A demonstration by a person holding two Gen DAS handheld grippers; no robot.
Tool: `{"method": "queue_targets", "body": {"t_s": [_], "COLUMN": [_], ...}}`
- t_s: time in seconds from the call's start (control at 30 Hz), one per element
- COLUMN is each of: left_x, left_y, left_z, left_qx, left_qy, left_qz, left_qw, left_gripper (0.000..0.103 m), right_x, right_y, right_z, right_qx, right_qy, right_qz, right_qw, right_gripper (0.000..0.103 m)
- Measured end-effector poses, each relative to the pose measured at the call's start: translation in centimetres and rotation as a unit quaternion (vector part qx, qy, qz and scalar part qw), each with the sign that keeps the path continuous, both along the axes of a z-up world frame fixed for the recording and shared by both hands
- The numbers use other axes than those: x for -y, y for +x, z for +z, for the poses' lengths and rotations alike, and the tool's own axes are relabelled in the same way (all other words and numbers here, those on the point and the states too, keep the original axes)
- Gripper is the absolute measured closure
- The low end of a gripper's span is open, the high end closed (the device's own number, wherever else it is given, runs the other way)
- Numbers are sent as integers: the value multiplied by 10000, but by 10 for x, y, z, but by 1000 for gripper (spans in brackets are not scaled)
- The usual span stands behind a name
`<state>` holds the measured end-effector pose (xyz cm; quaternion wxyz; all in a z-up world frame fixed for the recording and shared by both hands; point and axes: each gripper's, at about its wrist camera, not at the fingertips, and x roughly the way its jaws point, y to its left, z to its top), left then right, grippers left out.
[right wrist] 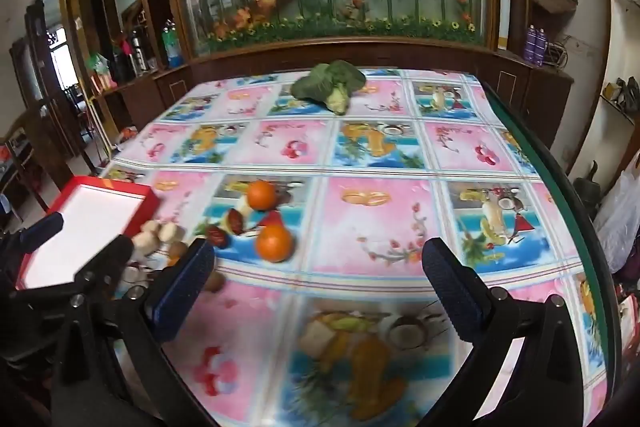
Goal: Organize fruits
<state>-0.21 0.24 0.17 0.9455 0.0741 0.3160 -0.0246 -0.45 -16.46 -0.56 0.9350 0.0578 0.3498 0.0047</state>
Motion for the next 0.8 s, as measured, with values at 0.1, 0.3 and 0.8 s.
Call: {"method": "queue_targets", "body": {"t_s": [0.1,0.3,0.8], "left_x": [-10,-26,-25], "left_y": [-3,-14,-7], "left_z": [4,14,9], "left_qx": [-9,236,-8], "left_qy": [-101,-200,-246], "left_qz": [46,-8,-15], "left_qw": [9999,9995,9997], "left_gripper": [5,5,5], "right_x": [-9,-16,-20], "right_y": [-10,-13,-14], "right_z": [9,15,16], "right_qx": [66,105,73], "right_qy": [33,-87,-82], "right_qz": [40,69,100], "right_qw": [10000,9999,9999], "right_gripper": [0,0,0]}}
